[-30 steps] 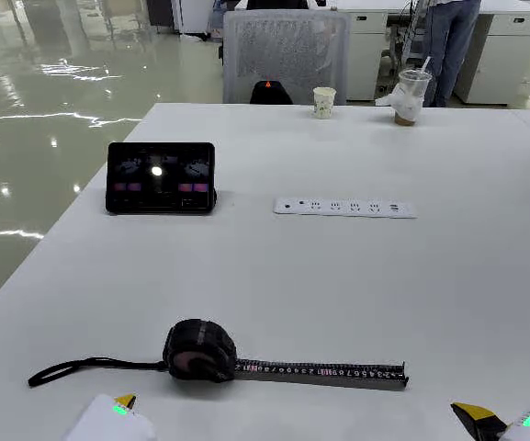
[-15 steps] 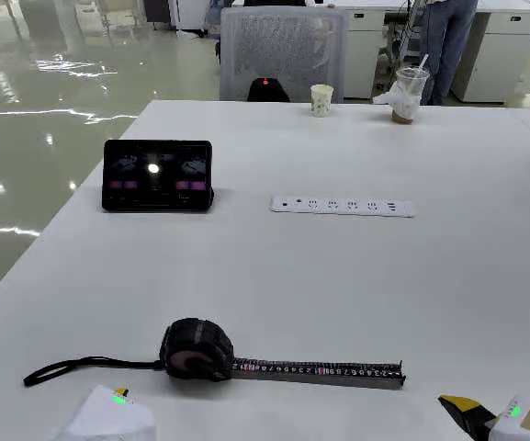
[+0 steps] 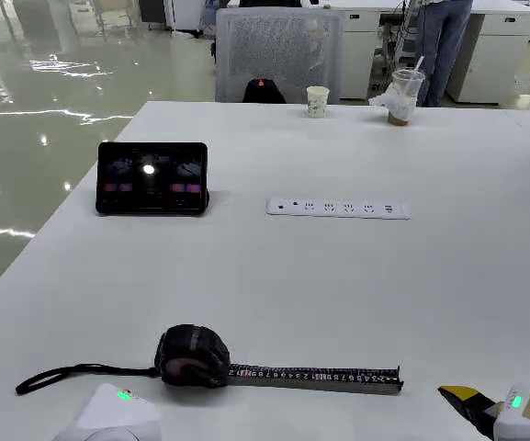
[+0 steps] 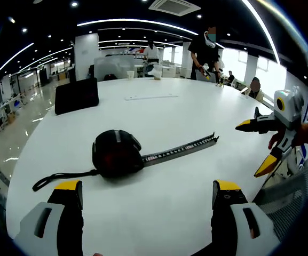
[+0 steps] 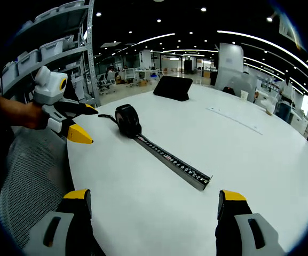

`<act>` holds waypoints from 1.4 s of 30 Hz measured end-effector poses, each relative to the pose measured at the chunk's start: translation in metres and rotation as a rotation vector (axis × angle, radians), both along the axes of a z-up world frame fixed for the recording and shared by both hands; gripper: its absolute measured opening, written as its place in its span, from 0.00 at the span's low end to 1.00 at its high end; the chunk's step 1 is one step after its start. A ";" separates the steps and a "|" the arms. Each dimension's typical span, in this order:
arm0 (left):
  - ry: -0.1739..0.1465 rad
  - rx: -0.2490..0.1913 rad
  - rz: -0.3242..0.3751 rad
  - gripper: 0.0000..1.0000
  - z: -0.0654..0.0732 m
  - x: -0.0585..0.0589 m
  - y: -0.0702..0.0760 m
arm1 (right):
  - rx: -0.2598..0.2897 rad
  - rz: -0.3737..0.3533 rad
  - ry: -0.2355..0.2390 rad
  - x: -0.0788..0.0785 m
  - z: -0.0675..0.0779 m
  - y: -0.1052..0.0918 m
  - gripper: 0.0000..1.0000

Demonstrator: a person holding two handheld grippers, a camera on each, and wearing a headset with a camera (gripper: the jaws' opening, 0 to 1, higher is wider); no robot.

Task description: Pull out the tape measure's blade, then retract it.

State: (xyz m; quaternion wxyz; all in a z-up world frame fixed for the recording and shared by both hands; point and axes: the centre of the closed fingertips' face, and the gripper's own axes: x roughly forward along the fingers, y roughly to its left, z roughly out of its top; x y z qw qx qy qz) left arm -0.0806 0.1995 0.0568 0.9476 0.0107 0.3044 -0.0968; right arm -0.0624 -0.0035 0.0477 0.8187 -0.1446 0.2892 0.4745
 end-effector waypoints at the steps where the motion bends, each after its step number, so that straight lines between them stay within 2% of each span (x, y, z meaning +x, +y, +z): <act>1: 0.002 0.000 0.002 0.99 0.000 0.000 0.000 | -0.001 0.006 0.000 0.001 -0.001 0.000 0.99; 9: 0.000 0.000 0.014 0.99 0.000 0.010 0.001 | -0.029 0.065 -0.011 0.008 -0.006 -0.004 0.99; 14: -0.001 0.007 0.010 0.99 -0.002 0.018 0.001 | -0.054 0.115 -0.037 0.012 -0.008 -0.004 0.98; 24: -0.007 0.008 0.012 0.98 -0.003 0.033 0.002 | -0.070 0.170 -0.056 0.027 -0.010 -0.005 0.94; 33: -0.005 0.014 0.018 0.98 -0.008 0.048 0.005 | -0.102 0.236 -0.069 0.041 -0.015 -0.007 0.88; 42: -0.001 0.018 0.048 0.97 -0.012 0.058 0.016 | -0.138 0.307 -0.083 0.054 -0.022 -0.009 0.79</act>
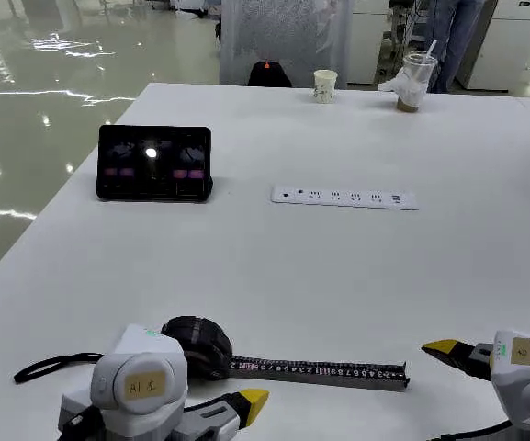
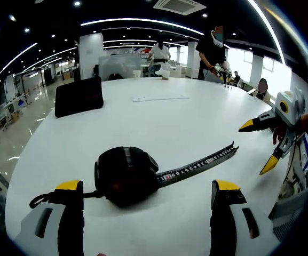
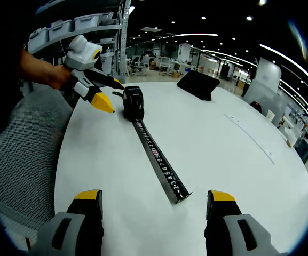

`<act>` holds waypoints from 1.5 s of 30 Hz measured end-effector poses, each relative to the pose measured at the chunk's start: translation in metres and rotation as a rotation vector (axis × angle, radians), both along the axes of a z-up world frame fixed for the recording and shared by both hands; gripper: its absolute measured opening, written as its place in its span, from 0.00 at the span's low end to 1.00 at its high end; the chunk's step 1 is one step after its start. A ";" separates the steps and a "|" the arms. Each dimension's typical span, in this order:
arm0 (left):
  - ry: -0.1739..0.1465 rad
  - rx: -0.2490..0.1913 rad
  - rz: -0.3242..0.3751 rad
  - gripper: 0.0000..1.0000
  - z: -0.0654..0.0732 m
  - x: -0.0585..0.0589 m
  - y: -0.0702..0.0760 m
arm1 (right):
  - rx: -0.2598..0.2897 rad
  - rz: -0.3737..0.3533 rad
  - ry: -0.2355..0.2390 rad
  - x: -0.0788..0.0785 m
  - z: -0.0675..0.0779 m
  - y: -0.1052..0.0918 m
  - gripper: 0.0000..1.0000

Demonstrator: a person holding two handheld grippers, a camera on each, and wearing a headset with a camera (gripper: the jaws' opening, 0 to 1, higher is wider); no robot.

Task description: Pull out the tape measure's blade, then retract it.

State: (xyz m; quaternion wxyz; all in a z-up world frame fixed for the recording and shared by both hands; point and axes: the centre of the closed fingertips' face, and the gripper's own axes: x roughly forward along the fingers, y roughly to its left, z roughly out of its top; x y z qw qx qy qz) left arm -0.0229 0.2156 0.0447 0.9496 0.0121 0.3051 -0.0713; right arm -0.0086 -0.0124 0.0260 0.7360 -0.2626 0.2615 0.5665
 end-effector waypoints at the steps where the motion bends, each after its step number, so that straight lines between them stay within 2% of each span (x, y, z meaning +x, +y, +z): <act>1: 0.001 -0.001 0.004 0.97 0.000 0.001 0.001 | -0.002 0.005 -0.005 0.001 0.000 0.000 0.78; 10: 0.006 -0.007 0.039 0.96 -0.005 0.009 0.011 | -0.022 0.057 -0.034 0.013 -0.005 0.004 0.68; 21: 0.013 -0.027 0.080 0.93 -0.009 0.017 0.018 | -0.059 0.105 -0.036 0.025 -0.011 0.006 0.55; 29: 0.027 -0.066 0.104 0.84 -0.011 0.024 0.017 | -0.098 0.138 -0.025 0.031 -0.018 0.005 0.43; 33: 0.034 -0.081 0.110 0.80 -0.013 0.027 0.016 | -0.133 0.170 -0.038 0.033 -0.024 0.004 0.35; 39: 0.045 -0.094 0.128 0.75 -0.015 0.029 0.015 | -0.151 0.192 -0.021 0.034 -0.030 0.005 0.27; 45: 0.060 -0.104 0.142 0.71 -0.020 0.029 0.017 | -0.141 0.173 0.006 0.038 -0.033 0.003 0.21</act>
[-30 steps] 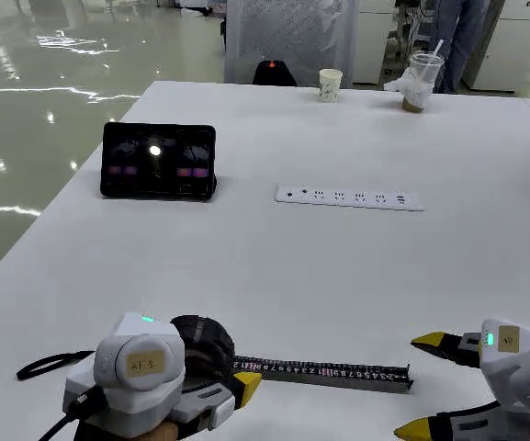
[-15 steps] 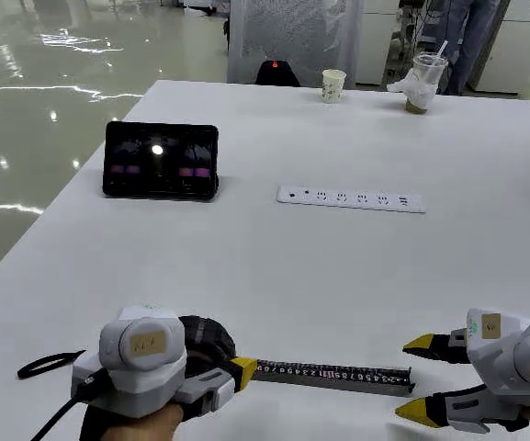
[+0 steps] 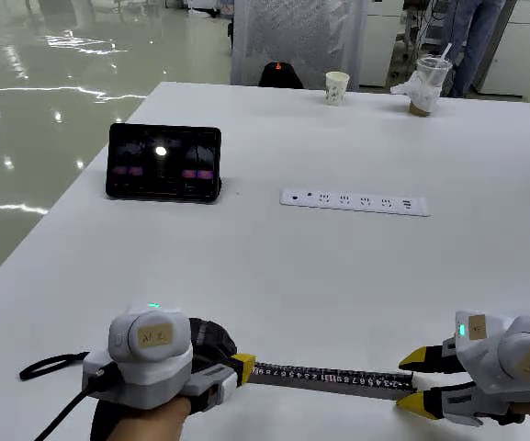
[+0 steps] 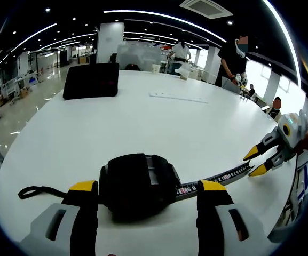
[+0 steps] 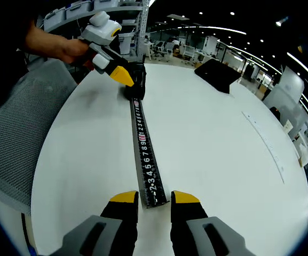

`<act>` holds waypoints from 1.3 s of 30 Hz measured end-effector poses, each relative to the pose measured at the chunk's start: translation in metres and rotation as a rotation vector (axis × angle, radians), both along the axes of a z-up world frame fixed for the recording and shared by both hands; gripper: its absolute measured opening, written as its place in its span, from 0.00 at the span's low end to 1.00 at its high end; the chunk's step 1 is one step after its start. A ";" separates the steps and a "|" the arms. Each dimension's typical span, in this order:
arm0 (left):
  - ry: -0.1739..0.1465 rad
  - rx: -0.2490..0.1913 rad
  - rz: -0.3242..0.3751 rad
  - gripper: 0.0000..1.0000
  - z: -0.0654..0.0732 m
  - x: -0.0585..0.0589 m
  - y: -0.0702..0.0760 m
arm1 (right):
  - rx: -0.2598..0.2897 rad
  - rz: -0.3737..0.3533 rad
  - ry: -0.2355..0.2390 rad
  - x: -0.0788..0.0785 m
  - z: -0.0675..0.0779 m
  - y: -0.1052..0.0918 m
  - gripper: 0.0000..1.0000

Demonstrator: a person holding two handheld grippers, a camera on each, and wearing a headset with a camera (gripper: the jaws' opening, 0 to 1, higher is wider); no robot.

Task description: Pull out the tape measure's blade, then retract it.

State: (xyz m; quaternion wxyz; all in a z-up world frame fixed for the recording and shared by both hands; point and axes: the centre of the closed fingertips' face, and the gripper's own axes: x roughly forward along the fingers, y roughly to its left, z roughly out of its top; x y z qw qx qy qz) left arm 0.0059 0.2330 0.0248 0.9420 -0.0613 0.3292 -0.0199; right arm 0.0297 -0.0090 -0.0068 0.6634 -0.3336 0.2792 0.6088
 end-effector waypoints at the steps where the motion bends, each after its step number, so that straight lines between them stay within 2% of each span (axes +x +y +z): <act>1: 0.001 -0.002 0.003 0.71 0.000 0.000 0.001 | 0.000 -0.002 0.001 0.000 0.000 0.000 0.20; 19: 0.009 -0.016 0.026 0.64 -0.003 0.005 0.005 | 0.040 -0.060 0.053 0.001 -0.005 -0.005 0.13; 27: 0.017 -0.014 0.031 0.60 -0.005 0.006 0.008 | 0.047 -0.044 0.056 0.000 -0.005 -0.005 0.12; 39: 0.040 -0.006 0.048 0.62 -0.010 0.008 0.008 | 0.042 -0.044 0.067 -0.001 -0.005 -0.005 0.10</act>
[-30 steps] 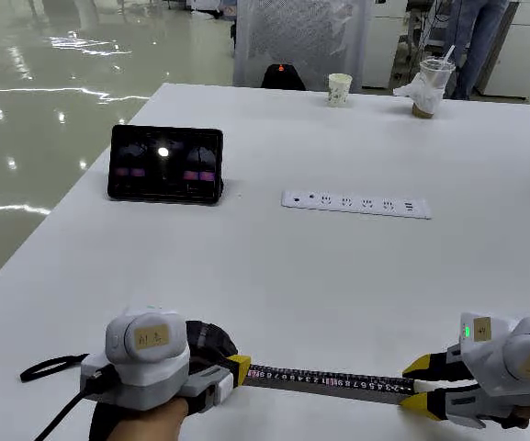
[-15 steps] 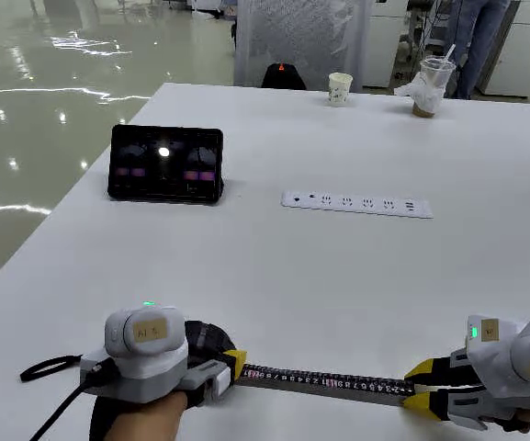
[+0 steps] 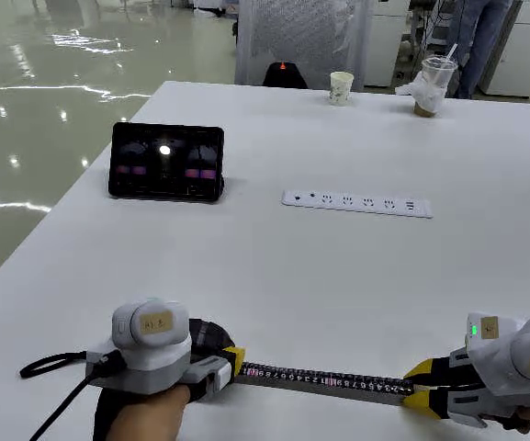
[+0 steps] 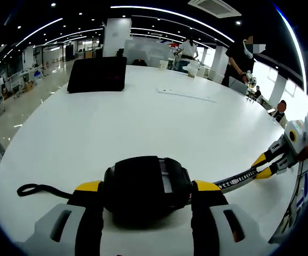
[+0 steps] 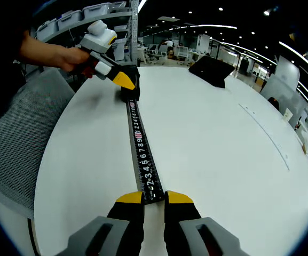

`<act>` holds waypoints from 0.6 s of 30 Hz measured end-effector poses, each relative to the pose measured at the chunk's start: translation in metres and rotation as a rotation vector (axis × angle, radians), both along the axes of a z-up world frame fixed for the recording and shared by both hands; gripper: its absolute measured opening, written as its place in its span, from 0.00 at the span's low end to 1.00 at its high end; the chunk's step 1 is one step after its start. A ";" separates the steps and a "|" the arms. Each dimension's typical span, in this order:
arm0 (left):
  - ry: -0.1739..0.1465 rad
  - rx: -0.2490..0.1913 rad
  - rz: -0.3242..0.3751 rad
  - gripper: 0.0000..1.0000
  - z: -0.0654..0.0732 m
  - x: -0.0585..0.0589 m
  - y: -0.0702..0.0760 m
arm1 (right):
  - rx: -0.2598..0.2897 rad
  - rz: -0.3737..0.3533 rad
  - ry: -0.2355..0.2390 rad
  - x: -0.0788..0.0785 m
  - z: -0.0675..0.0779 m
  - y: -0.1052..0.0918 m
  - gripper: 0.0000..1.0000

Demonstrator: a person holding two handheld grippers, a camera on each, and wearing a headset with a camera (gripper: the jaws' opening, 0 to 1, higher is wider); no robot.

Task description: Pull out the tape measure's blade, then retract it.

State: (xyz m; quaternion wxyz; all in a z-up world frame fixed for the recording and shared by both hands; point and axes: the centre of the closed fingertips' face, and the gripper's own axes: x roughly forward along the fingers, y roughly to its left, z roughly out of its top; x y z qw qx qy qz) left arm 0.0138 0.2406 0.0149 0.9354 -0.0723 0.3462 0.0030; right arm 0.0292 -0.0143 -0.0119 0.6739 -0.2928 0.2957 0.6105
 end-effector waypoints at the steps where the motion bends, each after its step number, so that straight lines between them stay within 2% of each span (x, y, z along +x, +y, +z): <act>1: 0.002 0.000 0.001 0.62 -0.001 0.000 0.000 | 0.000 -0.001 0.001 0.000 0.000 0.000 0.11; 18: 0.039 -0.030 0.046 0.65 -0.008 0.003 0.001 | -0.014 -0.005 0.002 0.000 0.000 0.000 0.10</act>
